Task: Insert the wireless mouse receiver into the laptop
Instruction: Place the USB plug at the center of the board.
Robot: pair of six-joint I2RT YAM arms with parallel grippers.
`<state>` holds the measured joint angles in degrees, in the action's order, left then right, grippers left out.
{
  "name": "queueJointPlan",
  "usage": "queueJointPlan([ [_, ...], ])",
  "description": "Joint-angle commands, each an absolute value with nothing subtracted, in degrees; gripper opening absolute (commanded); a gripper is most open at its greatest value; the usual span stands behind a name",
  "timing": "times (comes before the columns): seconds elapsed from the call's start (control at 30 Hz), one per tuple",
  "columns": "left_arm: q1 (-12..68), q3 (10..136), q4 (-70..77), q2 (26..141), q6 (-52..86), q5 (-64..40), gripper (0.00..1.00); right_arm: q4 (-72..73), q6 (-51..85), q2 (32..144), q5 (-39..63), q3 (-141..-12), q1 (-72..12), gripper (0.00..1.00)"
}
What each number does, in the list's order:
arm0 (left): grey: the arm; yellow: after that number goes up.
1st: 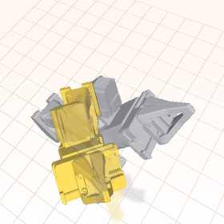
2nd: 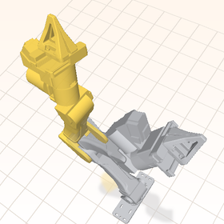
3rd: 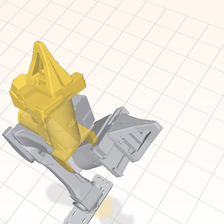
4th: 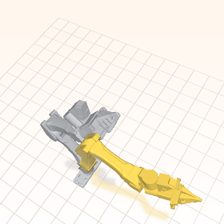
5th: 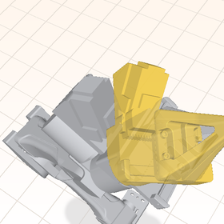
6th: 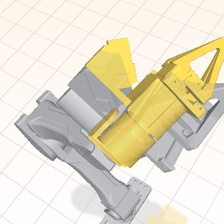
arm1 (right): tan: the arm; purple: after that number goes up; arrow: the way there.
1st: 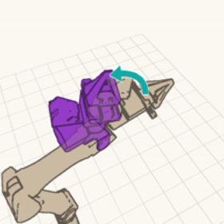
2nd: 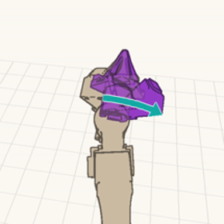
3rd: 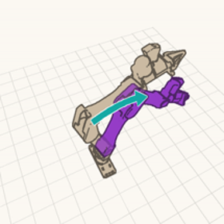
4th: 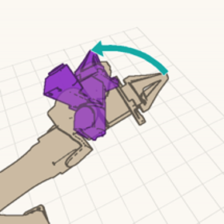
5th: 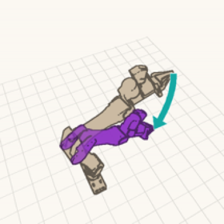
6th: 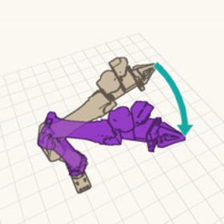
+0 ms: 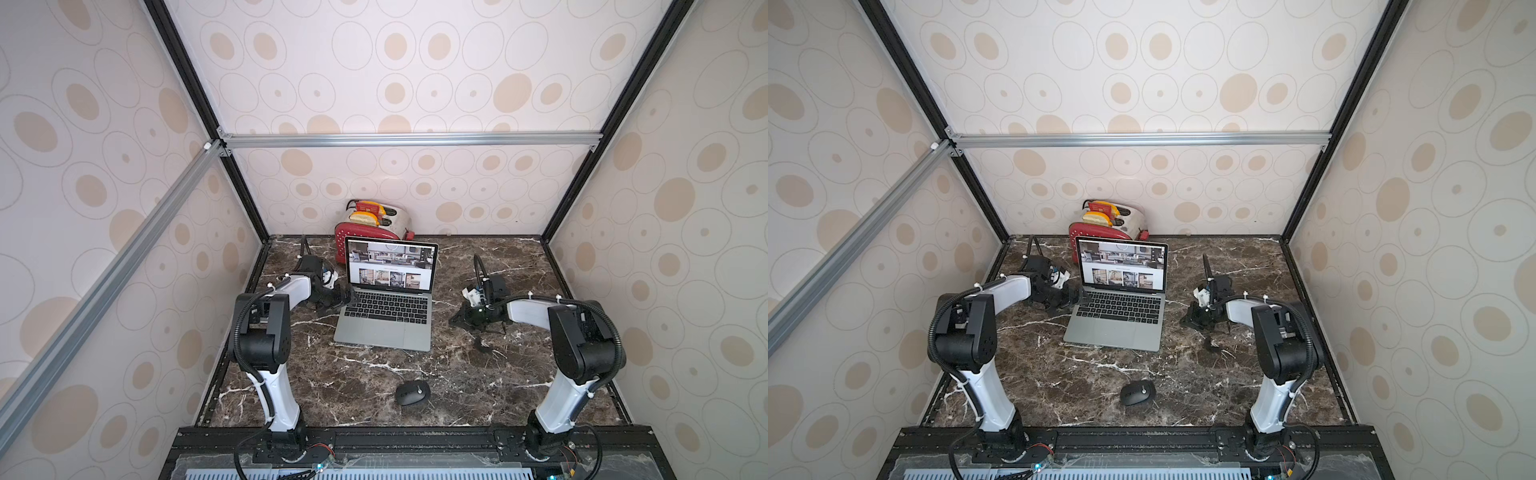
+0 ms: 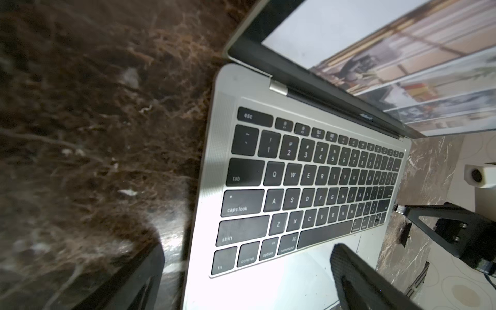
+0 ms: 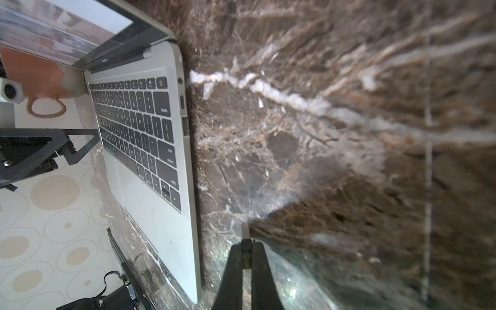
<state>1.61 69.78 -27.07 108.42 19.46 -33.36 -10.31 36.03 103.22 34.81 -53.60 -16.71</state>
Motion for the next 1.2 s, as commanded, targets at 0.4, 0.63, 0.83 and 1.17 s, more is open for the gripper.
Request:
queueJointPlan([
  [0.4, 1.32, 69.3, -27.36, 104.51, 19.77, -35.07, 0.99, -27.64, 24.38, 98.33, 29.77, -57.56, -17.17, 0.4],
  [0.63, 1.3, 68.91, -27.11, 103.81, 20.06, -35.23, 0.99, -34.12, -3.32, 95.72, 16.78, -64.62, -22.85, 0.36],
  [0.83, 1.22, 68.89, -27.12, 103.38, 20.13, -35.64, 0.99, -29.71, -25.86, 94.78, 17.49, -62.32, -23.37, 0.34],
  [1.17, 1.23, 68.29, -26.85, 102.37, 20.06, -35.95, 0.99, -37.49, -32.09, 101.48, 18.24, -66.97, -24.23, 0.31],
])
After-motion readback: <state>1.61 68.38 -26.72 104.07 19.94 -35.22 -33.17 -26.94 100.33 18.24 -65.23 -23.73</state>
